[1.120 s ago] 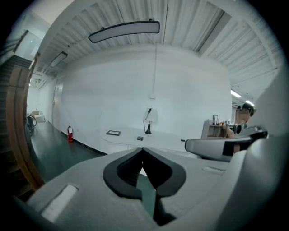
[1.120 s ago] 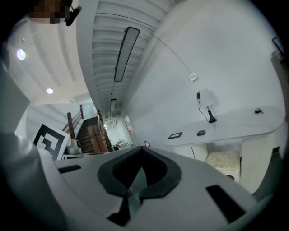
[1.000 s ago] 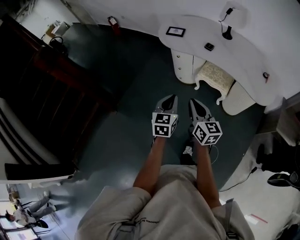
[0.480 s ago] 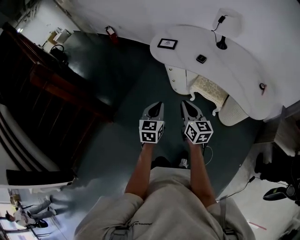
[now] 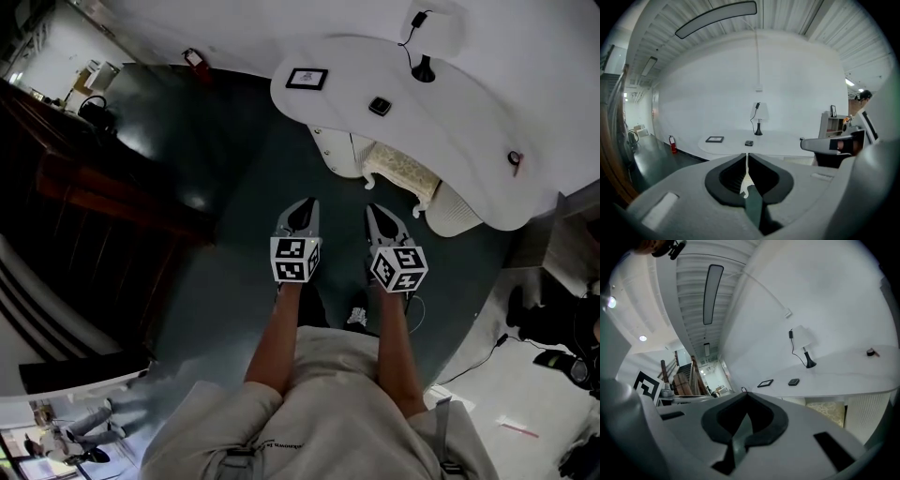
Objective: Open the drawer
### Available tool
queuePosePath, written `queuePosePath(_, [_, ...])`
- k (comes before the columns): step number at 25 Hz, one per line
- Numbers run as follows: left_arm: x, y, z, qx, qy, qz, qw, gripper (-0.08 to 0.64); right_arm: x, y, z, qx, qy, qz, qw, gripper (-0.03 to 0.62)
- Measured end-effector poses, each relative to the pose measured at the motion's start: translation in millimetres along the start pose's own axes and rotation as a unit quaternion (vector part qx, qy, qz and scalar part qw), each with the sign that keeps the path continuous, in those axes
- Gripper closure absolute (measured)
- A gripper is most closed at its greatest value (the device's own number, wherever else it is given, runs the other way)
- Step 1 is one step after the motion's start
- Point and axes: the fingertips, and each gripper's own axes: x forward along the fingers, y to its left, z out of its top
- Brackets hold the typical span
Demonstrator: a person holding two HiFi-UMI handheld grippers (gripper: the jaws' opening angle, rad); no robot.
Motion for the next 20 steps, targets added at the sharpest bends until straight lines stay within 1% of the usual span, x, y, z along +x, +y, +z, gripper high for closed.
queuePosePath(5, [31,14,4,-0.010,-0.007,-0.004,0.9999,0.548,24,-18,3,-0.005,0.007,-0.019,1.000,0.577])
queuePosePath(8, [51,35,4,-0.021,-0.011,-0.007,0.9997,0.548,54,-21,3,-0.006,0.008,-0.021,1.000,0.577])
queuePosePath(10, [68,56,7,-0.022,-0.018,-0.009,0.9996,0.548,80,-22,2,-0.008,0.005,-0.023,1.000,0.577])
queuePosePath(12, [90,78,8,-0.016,-0.027,-0.013,0.9994,0.548,110,-23,-4,-0.023,0.008,-0.019,1.000,0.577])
queuePosePath(15, [127,113,-2,-0.005,-0.038,-0.020,0.9991,0.548,160,-26,-24,-0.059,0.025,0.004,0.998,0.577])
queuePosePath(18, [167,141,-26,-0.001,-0.043,-0.029,0.9987,0.548,205,-39,-48,-0.101,0.042,0.013,0.994,0.577])
queuePosePath(20, [195,155,-47,-0.003,-0.046,-0.035,0.9983,0.548,231,-55,-69,-0.115,0.052,0.013,0.992,0.577])
